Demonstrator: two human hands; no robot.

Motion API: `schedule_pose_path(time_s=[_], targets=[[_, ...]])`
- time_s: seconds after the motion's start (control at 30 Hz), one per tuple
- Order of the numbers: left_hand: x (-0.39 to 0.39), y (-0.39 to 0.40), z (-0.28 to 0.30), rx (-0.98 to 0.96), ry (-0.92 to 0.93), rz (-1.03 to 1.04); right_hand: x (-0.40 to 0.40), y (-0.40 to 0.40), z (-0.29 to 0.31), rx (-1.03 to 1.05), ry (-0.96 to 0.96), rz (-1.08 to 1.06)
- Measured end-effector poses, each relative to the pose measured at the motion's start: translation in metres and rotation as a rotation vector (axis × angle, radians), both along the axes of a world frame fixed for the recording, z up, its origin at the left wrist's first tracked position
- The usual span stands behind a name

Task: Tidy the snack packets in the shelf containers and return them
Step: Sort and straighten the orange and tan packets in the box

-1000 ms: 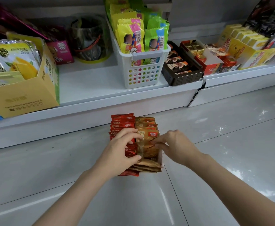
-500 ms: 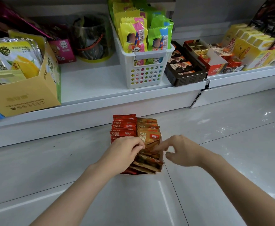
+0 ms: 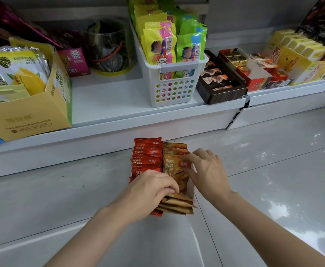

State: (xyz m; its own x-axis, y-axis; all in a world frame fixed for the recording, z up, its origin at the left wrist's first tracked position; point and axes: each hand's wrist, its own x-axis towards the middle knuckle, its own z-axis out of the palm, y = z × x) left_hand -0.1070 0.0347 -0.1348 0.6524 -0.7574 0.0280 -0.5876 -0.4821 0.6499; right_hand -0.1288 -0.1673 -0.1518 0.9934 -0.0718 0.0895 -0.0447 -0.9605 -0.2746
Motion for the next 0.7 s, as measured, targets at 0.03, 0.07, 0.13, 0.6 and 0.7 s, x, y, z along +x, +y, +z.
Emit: schedule_pose_path(time_s=[0.03, 0.07, 0.13, 0.6, 0.7], targets=[[0.0, 0.001, 0.001, -0.005, 0.009, -0.007, 0.0, -0.001, 0.0, -0.006, -0.003, 0.006], [-0.001, 0.001, 0.002, -0.006, 0.015, -0.017, 0.0, -0.001, -0.001, -0.004, -0.006, 0.009], [0.0, 0.001, 0.004, -0.006, 0.042, -0.024, 0.001, -0.001, -0.001, 0.049, -0.013, -0.018], [0.003, -0.019, 0.004, 0.161, -0.097, -0.115, -0.012, 0.004, 0.003, 0.305, 0.022, -0.03], [0.002, -0.011, -0.003, 0.055, 0.101, -0.004, -0.004, -0.011, 0.025, 0.762, -0.018, -0.264]])
